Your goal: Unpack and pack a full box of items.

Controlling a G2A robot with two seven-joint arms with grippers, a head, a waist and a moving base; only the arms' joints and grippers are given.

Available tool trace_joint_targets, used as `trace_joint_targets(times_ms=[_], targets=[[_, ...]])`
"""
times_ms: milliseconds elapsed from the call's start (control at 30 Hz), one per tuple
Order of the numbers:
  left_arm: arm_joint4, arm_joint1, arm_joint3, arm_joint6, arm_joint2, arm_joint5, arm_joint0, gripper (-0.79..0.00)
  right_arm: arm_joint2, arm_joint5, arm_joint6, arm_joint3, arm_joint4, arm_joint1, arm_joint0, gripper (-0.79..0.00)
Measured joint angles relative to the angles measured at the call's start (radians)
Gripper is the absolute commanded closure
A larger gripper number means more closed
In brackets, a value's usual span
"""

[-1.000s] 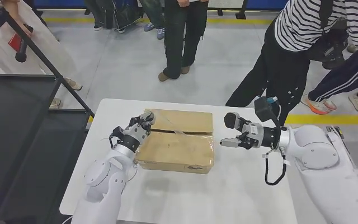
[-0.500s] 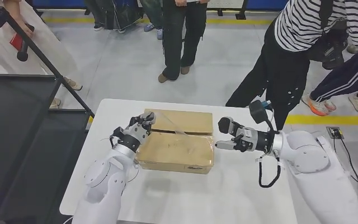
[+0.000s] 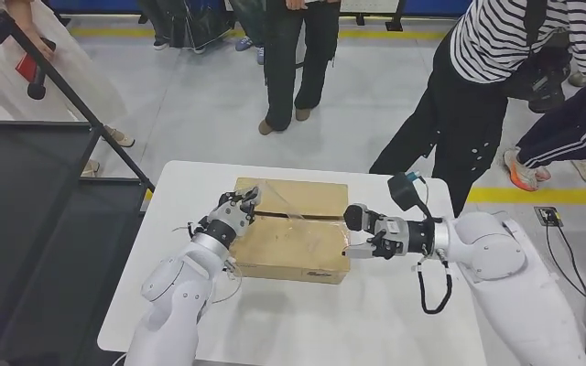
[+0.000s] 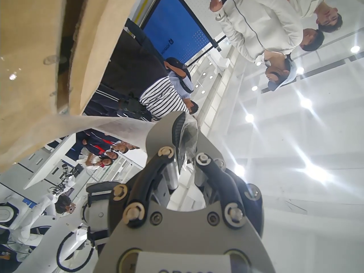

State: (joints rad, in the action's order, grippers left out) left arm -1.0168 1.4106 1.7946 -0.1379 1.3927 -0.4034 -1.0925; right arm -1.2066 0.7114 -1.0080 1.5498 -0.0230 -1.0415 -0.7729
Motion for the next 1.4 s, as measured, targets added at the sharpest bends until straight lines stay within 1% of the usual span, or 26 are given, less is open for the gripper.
trace_joint_targets(times_ms=[100,300,467,600,833,933,1067,1200,1267,1333,1367,1400], targets=[[-0.024,0.003,0.022,0.002,-0.004,0.023,0.001,0.0,0.016,-0.002,0.031,-0.003,0.01,-0.002,-0.005,-0.785],[-0.047,0.006,0.041,-0.009,0.007,0.085,0.014,0.0,0.039,0.023,0.055,-0.039,0.002,-0.005,0.01,-0.785],[-0.111,0.007,0.096,-0.032,0.018,0.064,0.0,0.0,0.06,0.038,0.094,-0.045,0.016,-0.008,0.01,-0.785],[-0.17,0.01,0.128,-0.044,0.012,0.048,-0.01,0.0,0.09,0.019,0.155,-0.062,0.02,-0.018,0.015,-0.785],[-0.285,0.015,0.178,-0.051,-0.003,0.033,-0.013,0.0,0.091,0.015,0.158,-0.065,0.019,-0.018,0.015,-0.785],[-0.341,0.017,0.198,-0.059,-0.009,0.023,-0.011,0.0,0.099,-0.014,0.184,-0.051,0.084,-0.019,0.004,-0.785],[-0.424,0.019,0.227,-0.083,-0.012,0.008,-0.009,0.0,0.122,-0.019,0.299,-0.027,0.215,-0.028,-0.011,-0.785],[-0.489,0.02,0.242,-0.101,-0.013,0.003,-0.007,0.0,0.143,-0.041,0.38,-0.026,0.316,-0.037,-0.012,-0.785],[-0.513,0.02,0.249,-0.11,-0.014,0.003,-0.007,0.0,0.156,-0.048,0.401,-0.031,0.334,-0.041,-0.014,-0.785],[-0.523,0.02,0.255,-0.115,-0.015,0.004,-0.007,0.0,0.164,-0.048,0.408,-0.045,0.321,-0.044,-0.011,-0.785],[-0.528,0.02,0.258,-0.117,-0.016,0.005,-0.007,0.0,0.167,-0.039,0.408,-0.057,0.299,-0.046,-0.009,-0.656],[-0.531,0.019,0.259,-0.117,-0.016,0.006,-0.007,0.0,0.169,-0.033,0.407,-0.068,0.279,-0.047,-0.007,-0.477]])
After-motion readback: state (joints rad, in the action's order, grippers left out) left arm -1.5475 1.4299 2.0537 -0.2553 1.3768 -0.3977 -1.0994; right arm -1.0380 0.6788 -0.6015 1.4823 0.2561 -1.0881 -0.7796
